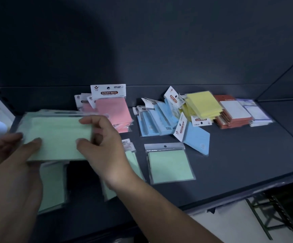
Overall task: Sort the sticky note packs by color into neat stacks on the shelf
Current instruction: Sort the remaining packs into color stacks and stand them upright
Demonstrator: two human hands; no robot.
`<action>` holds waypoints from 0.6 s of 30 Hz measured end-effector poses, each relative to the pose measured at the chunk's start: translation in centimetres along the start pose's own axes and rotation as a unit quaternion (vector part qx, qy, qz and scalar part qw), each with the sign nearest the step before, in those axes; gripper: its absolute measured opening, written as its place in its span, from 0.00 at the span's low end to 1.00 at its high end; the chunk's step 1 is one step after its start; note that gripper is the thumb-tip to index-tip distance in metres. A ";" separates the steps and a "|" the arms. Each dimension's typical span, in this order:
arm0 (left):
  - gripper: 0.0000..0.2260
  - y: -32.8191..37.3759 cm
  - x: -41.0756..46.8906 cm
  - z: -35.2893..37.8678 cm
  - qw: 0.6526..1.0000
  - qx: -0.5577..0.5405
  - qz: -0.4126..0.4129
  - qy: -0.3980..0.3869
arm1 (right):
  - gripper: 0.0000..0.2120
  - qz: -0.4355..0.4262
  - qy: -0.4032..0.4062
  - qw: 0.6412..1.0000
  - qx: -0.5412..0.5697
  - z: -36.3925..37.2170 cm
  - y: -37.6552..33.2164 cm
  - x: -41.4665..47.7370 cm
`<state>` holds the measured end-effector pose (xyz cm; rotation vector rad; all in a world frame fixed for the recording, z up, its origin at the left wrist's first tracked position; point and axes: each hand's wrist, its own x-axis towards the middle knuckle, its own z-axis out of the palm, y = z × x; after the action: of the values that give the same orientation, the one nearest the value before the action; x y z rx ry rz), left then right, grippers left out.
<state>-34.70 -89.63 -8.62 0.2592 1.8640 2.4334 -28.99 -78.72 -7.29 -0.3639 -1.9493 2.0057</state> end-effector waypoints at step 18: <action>0.26 -4.5 -7.4 12.4 0.873 0.355 -0.082 -0.324 | 0.13 0.088 0.173 0.934 -0.299 -17.7 3.4 -5.3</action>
<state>-25.46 -77.73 -10.54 0.7900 2.1822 1.2075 -17.26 -64.68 -11.55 -0.9914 -2.3002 1.2628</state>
